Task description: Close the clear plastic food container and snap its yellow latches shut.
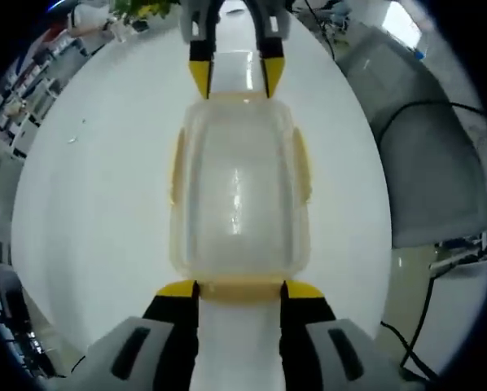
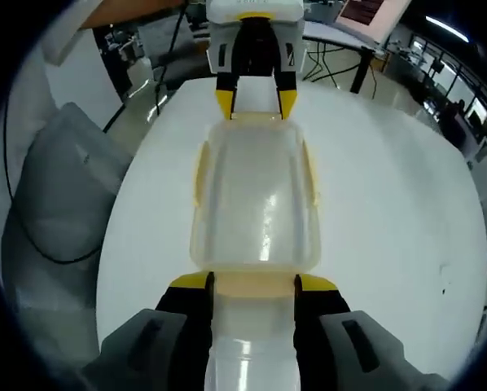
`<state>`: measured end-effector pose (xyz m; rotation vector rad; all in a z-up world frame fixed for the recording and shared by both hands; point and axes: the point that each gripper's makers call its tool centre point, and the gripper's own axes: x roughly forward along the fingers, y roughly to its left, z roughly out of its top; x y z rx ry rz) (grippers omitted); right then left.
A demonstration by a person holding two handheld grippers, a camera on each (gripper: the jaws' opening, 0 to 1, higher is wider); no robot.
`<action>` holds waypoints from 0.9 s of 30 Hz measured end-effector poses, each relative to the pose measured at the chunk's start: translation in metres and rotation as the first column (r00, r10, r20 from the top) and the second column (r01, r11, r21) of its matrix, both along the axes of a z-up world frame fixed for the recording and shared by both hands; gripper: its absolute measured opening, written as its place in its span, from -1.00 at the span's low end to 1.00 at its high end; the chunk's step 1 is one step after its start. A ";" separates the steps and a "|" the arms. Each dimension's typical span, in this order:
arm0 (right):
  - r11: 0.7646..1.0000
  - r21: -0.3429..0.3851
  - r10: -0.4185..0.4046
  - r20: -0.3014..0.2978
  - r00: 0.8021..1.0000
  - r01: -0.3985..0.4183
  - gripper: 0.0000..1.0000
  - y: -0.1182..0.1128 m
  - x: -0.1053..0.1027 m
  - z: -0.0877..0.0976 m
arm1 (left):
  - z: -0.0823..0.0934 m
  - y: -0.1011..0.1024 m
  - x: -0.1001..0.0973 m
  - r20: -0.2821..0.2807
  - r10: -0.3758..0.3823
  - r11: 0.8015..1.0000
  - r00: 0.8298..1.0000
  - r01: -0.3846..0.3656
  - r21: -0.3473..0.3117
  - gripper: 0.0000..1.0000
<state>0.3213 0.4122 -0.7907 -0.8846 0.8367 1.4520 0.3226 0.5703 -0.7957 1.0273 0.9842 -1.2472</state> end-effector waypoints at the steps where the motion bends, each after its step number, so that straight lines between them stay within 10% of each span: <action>1: 1.000 0.000 0.001 0.003 1.000 -0.001 -0.30 -0.001 0.000 0.001 | 0.002 -0.001 0.001 0.005 0.000 1.000 1.000 0.000 0.001 -0.34; 27: 0.999 -0.026 -0.032 0.044 0.999 0.033 -0.29 -0.110 0.006 0.043 | 0.040 -0.111 0.013 0.031 -0.009 0.998 0.999 0.011 -0.064 -0.34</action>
